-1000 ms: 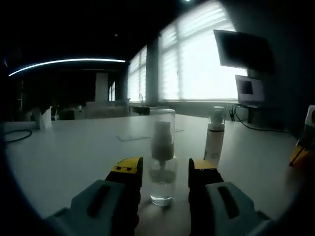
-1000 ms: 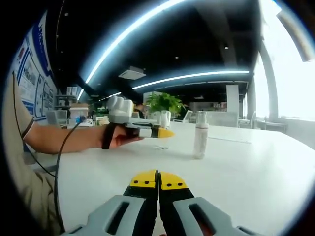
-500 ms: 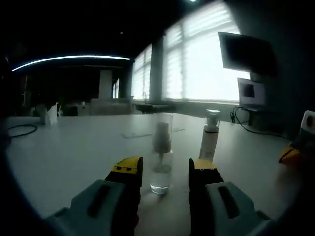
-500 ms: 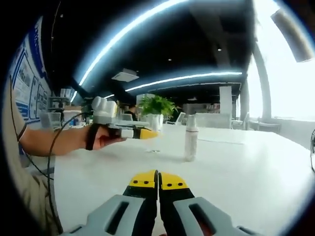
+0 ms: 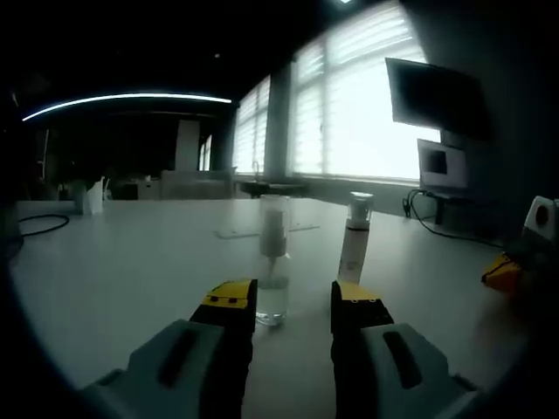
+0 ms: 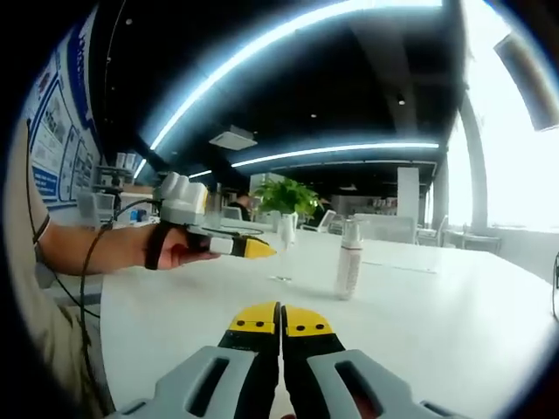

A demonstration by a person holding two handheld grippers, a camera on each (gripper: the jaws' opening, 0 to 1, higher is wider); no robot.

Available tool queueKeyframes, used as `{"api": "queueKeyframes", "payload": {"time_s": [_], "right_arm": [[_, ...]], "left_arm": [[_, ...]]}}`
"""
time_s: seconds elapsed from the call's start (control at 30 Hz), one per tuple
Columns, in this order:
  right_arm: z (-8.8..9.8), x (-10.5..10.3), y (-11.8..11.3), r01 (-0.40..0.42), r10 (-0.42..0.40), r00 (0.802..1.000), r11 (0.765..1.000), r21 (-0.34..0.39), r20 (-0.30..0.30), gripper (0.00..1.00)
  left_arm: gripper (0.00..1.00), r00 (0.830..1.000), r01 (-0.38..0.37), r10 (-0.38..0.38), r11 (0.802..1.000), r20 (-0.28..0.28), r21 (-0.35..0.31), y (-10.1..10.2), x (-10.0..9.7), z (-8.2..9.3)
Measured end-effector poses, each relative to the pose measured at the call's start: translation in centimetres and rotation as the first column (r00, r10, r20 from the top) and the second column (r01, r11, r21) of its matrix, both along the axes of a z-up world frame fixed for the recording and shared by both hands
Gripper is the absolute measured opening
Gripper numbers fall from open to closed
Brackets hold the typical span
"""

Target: Clamp pump bottle remove cover press pump head put on cover

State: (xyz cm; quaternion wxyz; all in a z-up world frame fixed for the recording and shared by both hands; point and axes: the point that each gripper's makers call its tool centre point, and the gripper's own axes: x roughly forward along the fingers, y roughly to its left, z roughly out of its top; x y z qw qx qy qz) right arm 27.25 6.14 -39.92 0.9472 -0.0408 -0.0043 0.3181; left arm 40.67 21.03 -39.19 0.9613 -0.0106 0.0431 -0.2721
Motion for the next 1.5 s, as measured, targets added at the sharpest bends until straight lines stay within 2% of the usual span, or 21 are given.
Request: {"api": "queueKeyframes", "payload": {"time_s": [0.17,0.27,0.37,0.5,0.6,0.7,0.97,1.23,1.5], "right_arm": [[-0.4,0.2,-0.5,0.006,-0.006,1.0,1.0,0.001,-0.016,0.0],[-0.4,0.3,-0.6,0.009,-0.008,1.0,1.0,0.01,-0.022,0.0],[-0.5,0.2,-0.7,0.012,-0.012,1.0,1.0,0.012,-0.029,0.0],[-0.4,0.2,-0.9,0.015,-0.015,0.999,1.0,0.015,-0.03,0.0],[-0.2,0.2,-1.1,0.017,-0.017,0.999,1.0,0.014,-0.028,0.0],[-0.2,0.2,-1.1,0.018,-0.018,0.999,1.0,0.011,-0.028,0.0],[-0.3,0.1,-0.9,0.015,-0.014,0.999,1.0,0.01,-0.03,0.0],[-0.5,0.1,-1.0,0.013,-0.012,0.999,1.0,0.013,-0.043,0.0],[-0.4,0.0,-1.6,0.019,-0.018,0.998,0.999,0.031,-0.058,0.0]], "left_arm": [[0.23,1.0,0.006,-0.006,1.0,0.027,0.001,1.1,-1.1,1.1],[0.21,0.999,0.024,-0.025,1.0,0.044,0.01,0.5,-2.9,1.4],[0.2,0.998,0.037,-0.037,0.999,0.048,0.005,1.0,-3.0,1.9],[0.18,0.997,0.037,-0.037,0.999,0.068,0.0,0.5,-4.5,2.5],[0.13,0.996,0.062,-0.061,0.998,0.066,-0.006,0.3,-5.7,2.7],[0.12,0.995,0.074,-0.073,0.997,0.064,-0.008,0.6,-6.1,2.8],[0.09,0.995,0.085,-0.085,0.996,0.045,-0.01,1.1,-7.0,2.0],[0.07,0.992,0.12,-0.12,0.993,0.029,-0.012,0.1,-8.9,1.0],[0.0,0.991,0.135,-0.135,0.99,0.02,-0.038,0.2,-9.7,0.6]]}}
